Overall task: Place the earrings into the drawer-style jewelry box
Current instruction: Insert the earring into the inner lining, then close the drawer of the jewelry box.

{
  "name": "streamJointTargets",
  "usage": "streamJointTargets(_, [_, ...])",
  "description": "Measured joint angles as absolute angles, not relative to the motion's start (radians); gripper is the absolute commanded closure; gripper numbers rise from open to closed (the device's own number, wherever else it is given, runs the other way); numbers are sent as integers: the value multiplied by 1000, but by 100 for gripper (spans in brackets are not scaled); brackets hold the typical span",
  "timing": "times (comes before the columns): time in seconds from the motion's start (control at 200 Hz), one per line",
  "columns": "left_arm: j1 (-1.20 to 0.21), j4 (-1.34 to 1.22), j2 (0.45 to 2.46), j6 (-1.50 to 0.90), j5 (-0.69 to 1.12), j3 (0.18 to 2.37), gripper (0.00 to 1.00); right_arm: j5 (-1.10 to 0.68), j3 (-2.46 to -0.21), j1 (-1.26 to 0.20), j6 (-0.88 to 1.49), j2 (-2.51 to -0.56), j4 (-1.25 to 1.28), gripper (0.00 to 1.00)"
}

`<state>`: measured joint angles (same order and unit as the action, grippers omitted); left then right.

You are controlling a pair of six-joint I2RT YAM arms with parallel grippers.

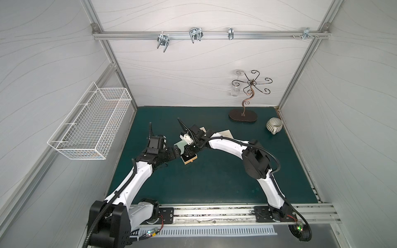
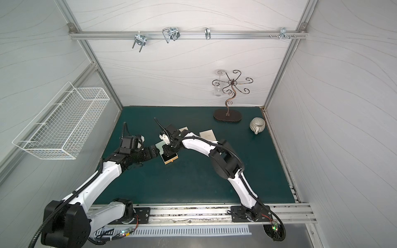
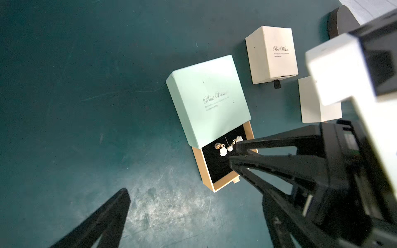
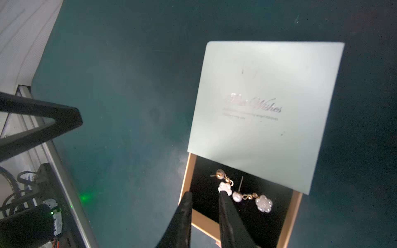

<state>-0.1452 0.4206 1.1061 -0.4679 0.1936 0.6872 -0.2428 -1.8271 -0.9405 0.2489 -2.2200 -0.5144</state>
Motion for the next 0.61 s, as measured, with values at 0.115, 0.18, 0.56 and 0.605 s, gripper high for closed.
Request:
streamJointTargets(0.115, [-145,422,1113,-464,194,689,1,-244,-1735,-920,262,-2131,-469,74])
streamJointTargets(0.18, [-145,435,1128,-459,194,699,1,-242,-1659,-905,265,-2061,-430,74])
streamJointTargets(0.56, [-145,499,1326,-373,234,942,1,-216,-1130,-876,287,-1789,-106,72])
streamJointTargets(0.605, [-145,509,1360,-362,243,978,1,-215,-1072,-876,295,-1780,-60,72])
